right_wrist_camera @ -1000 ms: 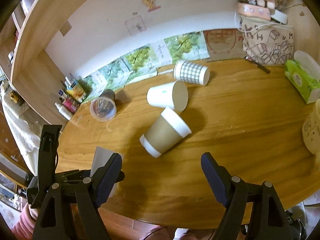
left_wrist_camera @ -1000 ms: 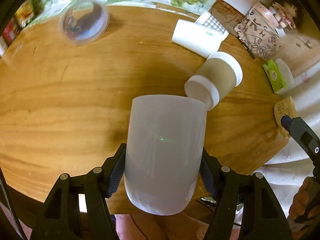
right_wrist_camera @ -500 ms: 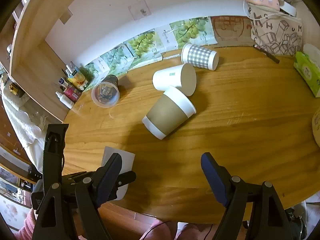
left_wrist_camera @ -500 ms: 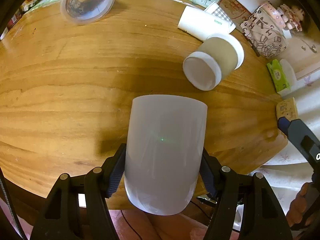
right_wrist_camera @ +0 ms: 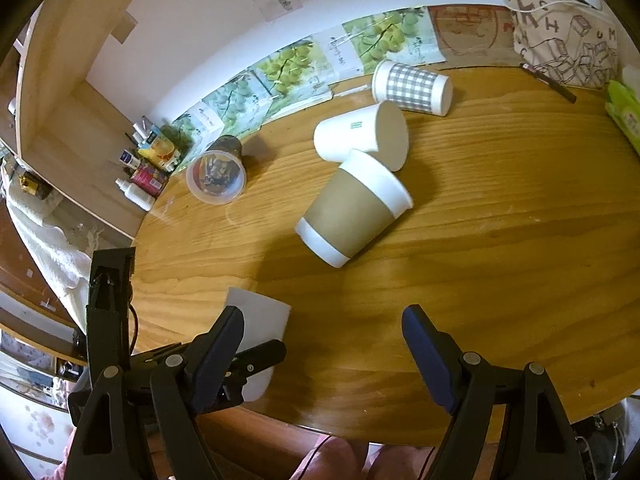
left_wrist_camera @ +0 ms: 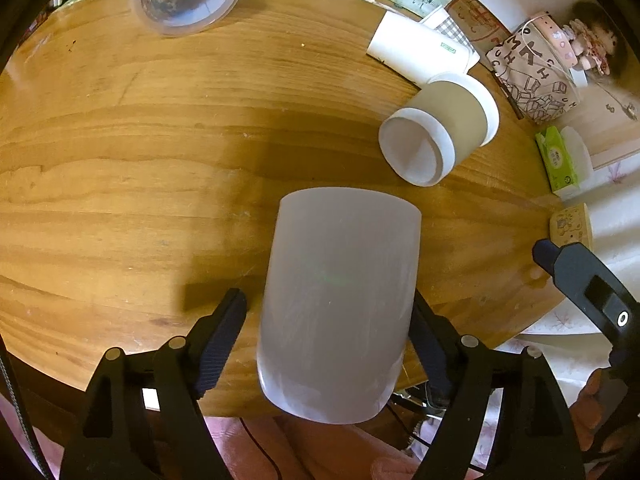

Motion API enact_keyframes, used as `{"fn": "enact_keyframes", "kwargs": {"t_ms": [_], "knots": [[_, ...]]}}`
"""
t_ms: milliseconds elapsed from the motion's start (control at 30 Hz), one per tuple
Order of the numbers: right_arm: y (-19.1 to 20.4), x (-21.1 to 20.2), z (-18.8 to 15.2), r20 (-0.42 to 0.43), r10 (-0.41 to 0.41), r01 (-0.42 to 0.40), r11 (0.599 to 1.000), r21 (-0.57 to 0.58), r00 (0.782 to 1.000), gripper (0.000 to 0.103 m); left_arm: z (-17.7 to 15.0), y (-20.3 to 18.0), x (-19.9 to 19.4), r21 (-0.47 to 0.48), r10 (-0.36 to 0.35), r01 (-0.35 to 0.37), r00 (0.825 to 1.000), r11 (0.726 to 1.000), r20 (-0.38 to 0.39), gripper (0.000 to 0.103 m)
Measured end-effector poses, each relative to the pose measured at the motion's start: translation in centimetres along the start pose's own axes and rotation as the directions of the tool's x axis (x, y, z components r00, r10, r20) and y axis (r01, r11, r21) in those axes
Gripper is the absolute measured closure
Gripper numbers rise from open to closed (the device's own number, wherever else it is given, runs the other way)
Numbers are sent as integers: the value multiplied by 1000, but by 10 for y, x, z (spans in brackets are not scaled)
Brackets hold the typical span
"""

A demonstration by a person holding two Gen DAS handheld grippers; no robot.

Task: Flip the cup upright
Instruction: 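Lift the translucent white cup off the desk with the left tool, then grasp the white cup with the right gripper while the left tool holds it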

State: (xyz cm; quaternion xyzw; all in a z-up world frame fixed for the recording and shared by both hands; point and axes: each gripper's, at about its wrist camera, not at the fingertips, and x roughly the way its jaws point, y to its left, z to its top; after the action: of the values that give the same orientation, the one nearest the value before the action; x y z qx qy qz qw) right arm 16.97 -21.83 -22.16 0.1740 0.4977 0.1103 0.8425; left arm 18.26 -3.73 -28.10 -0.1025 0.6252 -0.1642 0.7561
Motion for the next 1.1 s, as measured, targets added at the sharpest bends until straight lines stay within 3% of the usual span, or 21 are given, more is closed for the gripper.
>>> {"fn": "enact_keyframes", "kwargs": {"t_ms": [267,633,933,1100], "knots": [[5,17,4,-61,77,-76,997,24,995,21,-6,4,-8,-2,-8,8,1000,1000,-5,21],[8,42,1,-132,227,-202,963,181,965,21,-20,13,-35,59,-33,33,999,998,-5,21],[13,60,-5,-185,184,-131,956,264,965,21,-32,23,-60,147,-14,6,998,989,58,21],[18,68,-9,-217,143,-77,955,285,966,21,-35,33,-68,170,-40,28,997,985,69,21]]}}
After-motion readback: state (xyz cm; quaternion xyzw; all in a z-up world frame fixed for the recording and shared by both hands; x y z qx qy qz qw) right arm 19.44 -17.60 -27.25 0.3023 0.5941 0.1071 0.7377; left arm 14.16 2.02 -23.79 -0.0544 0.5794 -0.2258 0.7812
